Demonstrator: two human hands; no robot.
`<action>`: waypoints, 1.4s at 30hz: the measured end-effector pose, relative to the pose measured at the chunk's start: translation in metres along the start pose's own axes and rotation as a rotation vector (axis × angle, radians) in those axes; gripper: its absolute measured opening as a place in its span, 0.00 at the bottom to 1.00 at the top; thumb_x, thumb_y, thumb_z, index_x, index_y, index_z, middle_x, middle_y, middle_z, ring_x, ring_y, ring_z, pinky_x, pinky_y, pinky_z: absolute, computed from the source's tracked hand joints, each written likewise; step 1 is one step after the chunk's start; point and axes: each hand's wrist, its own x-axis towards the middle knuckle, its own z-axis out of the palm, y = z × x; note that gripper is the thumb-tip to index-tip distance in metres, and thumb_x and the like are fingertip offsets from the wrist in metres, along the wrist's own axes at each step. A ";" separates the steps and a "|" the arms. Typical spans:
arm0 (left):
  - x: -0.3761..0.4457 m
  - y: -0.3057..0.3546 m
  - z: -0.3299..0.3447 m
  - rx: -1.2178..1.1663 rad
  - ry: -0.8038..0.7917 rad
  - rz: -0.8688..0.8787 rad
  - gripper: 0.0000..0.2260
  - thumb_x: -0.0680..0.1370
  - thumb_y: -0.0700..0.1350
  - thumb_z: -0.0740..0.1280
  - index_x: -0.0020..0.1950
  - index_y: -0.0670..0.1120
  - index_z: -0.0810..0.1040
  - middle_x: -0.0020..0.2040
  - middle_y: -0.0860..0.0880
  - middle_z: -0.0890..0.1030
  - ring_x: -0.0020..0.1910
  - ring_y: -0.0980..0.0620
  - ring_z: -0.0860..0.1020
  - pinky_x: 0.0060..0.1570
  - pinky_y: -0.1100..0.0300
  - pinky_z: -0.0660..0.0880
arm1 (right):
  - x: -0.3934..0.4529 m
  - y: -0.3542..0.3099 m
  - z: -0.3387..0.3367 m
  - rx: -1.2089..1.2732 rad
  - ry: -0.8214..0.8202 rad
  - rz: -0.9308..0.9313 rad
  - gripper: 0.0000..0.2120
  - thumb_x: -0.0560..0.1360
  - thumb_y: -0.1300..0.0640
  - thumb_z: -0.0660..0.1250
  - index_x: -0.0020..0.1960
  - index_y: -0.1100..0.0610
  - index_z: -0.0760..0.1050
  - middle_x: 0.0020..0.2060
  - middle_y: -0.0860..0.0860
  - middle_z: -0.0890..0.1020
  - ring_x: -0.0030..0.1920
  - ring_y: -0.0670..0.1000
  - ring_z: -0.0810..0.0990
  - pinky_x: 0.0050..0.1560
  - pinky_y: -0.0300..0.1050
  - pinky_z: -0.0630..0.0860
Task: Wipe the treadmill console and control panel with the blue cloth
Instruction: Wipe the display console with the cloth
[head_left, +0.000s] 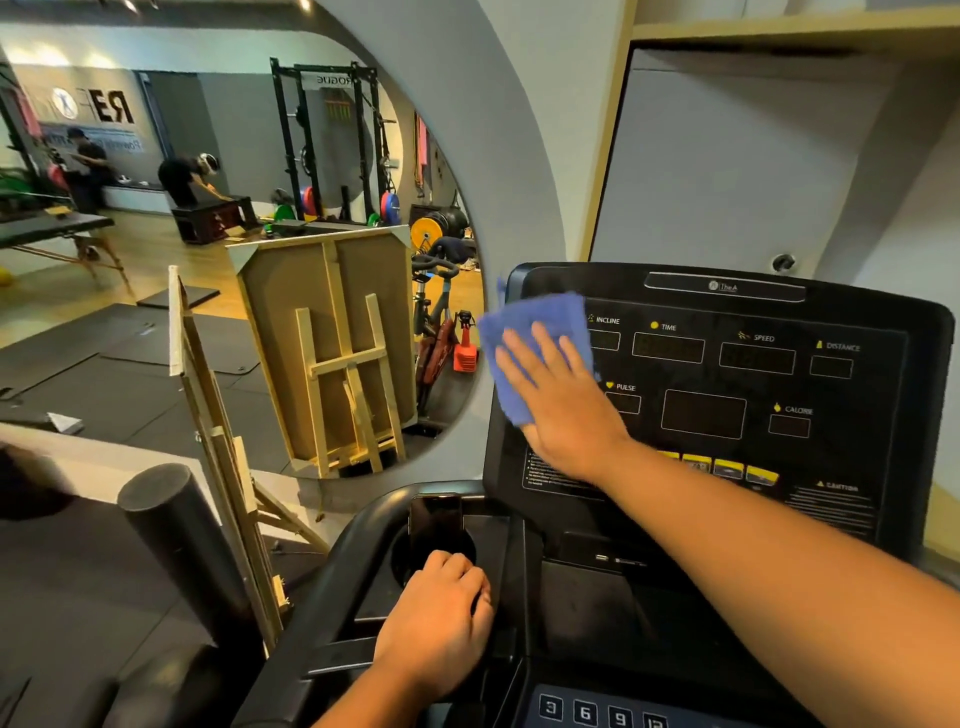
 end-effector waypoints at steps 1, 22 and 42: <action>0.000 -0.001 0.001 0.005 0.002 0.003 0.18 0.82 0.58 0.49 0.58 0.56 0.77 0.56 0.57 0.75 0.58 0.55 0.68 0.60 0.55 0.71 | -0.018 -0.008 0.009 -0.004 -0.034 -0.085 0.38 0.76 0.47 0.58 0.82 0.56 0.52 0.82 0.55 0.52 0.81 0.62 0.46 0.79 0.61 0.46; -0.001 -0.005 0.007 0.032 0.011 0.005 0.20 0.81 0.58 0.49 0.57 0.55 0.78 0.55 0.57 0.75 0.56 0.55 0.69 0.59 0.55 0.72 | -0.064 -0.028 0.023 0.062 -0.140 -0.200 0.37 0.75 0.46 0.56 0.82 0.53 0.53 0.82 0.53 0.52 0.81 0.60 0.45 0.78 0.59 0.44; -0.003 -0.005 0.006 0.022 0.052 0.013 0.19 0.82 0.57 0.50 0.58 0.56 0.79 0.55 0.59 0.75 0.56 0.57 0.68 0.60 0.58 0.71 | -0.034 0.043 -0.014 0.066 0.090 0.433 0.35 0.81 0.47 0.60 0.82 0.54 0.50 0.82 0.54 0.50 0.81 0.61 0.45 0.79 0.61 0.46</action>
